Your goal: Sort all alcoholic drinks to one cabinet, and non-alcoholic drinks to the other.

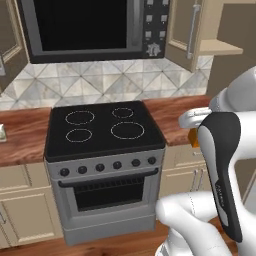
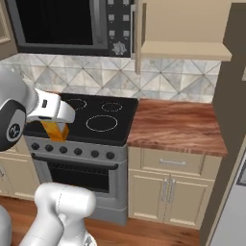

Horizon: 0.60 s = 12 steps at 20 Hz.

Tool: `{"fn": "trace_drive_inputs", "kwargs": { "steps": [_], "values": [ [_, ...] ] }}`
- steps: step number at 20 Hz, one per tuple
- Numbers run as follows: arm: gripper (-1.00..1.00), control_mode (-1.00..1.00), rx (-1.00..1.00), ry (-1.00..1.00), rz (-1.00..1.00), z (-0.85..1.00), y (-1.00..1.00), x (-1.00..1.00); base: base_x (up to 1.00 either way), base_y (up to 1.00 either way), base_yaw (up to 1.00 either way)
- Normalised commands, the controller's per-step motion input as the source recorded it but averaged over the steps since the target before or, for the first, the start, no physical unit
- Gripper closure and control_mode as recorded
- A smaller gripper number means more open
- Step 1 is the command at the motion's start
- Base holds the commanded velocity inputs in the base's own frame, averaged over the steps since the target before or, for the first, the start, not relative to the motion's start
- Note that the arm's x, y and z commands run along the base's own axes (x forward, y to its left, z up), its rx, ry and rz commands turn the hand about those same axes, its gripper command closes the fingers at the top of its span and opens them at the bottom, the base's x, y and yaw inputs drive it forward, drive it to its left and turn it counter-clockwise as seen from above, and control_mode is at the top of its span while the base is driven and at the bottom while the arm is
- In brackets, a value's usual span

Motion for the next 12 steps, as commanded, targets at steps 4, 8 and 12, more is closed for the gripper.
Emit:
{"fn": "trace_drive_inputs", "kwargs": {
  "steps": [4,8,12],
  "values": [
    [1.0,1.0,0.0,0.0,0.0,0.0,0.0,0.0,0.0,-0.56,0.0],
    [1.0,1.0,0.0,0.0,0.0,0.0,0.0,0.0,0.0,-0.54,0.0],
    [1.0,1.0,0.0,0.0,0.0,0.0,0.0,0.0,0.0,-0.51,0.0]
  ]
}}
